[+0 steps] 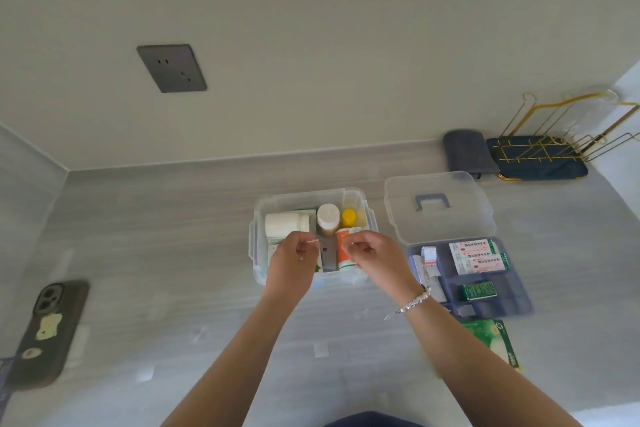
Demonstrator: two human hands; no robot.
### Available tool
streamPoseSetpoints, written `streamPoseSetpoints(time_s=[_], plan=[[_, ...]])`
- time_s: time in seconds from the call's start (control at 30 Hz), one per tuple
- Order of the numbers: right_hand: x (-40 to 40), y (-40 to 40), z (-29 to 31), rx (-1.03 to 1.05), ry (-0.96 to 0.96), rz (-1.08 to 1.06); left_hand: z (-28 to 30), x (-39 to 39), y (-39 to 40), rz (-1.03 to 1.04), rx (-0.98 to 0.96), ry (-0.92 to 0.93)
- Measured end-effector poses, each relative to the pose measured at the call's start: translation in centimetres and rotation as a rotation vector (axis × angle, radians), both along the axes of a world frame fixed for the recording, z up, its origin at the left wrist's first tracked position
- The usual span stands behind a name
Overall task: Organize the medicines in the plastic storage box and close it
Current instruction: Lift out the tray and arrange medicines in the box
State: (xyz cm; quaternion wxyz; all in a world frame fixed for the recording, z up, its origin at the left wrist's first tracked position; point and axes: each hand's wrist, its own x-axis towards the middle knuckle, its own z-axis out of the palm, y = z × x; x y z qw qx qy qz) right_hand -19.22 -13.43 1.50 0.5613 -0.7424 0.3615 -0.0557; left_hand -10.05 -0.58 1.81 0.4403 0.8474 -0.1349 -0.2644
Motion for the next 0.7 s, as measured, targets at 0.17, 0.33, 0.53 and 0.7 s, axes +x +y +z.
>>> streamPoseSetpoints(time_s=[0.17,0.33,0.53,0.7], plan=[[3.2,0.0,-1.1,-0.102,0.215,0.217,-1.6,2.5,0.0,-0.068,0.142,0.064],[6.4,0.2,-2.6,-0.012,0.405,0.318,-2.8,3.4,0.1,-0.044,0.165,0.085],[8.5,0.4,-4.9,0.220,0.526,0.242,-3.5,3.6,0.5,0.035,0.111,0.013],[9.0,0.6,-5.3,0.289,0.520,0.191,-3.5,3.9,-0.1,0.123,0.037,-0.066]])
